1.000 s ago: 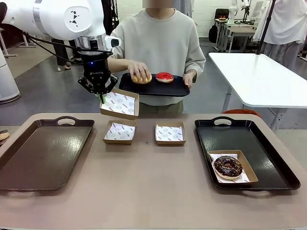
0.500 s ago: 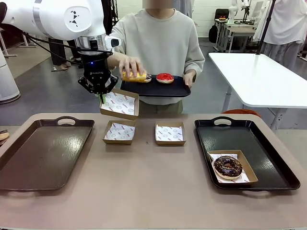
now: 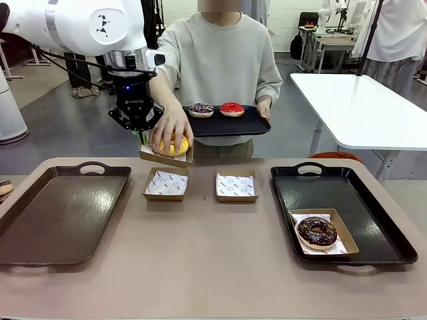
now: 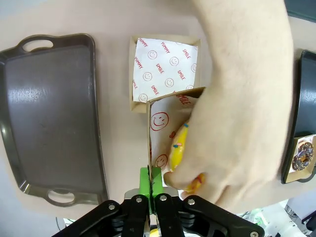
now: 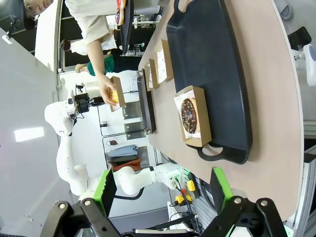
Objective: Individually package the donuts and arrange them on the tray.
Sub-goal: Place the picked Paper togo box on the Handle tray while simultaneously picking up another Paper togo box from the table with the other hand.
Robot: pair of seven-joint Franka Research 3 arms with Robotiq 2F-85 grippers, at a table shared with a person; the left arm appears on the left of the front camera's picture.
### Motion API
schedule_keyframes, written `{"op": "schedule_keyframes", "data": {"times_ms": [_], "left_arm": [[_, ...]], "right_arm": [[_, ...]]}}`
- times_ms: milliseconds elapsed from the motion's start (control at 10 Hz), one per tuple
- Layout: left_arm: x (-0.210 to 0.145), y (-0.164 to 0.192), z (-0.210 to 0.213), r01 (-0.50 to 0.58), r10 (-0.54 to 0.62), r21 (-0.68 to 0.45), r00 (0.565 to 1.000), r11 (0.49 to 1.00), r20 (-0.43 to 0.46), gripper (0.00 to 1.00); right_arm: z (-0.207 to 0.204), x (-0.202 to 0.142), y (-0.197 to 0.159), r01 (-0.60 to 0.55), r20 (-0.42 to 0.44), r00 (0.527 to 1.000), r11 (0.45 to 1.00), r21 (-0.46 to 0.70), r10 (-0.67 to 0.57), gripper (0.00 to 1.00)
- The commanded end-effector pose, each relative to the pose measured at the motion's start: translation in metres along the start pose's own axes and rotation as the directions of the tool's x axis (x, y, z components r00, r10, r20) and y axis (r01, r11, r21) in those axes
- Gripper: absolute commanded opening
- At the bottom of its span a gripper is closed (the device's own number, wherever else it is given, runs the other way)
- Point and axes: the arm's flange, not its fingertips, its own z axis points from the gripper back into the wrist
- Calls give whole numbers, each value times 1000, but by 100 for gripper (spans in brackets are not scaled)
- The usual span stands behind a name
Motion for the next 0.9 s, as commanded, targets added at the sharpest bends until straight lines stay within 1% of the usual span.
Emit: {"op": "schedule_keyframes", "data": {"times_ms": [0, 800], "left_arm": [[-6, 4, 1, -5, 5, 2, 1000, 1000, 0, 0], [-6, 4, 1, -5, 5, 2, 1000, 1000, 0, 0]], "right_arm": [[2, 1, 2, 11, -6, 1000, 1000, 4, -11, 100], [2, 1, 2, 11, -6, 1000, 1000, 4, -11, 100]]}}
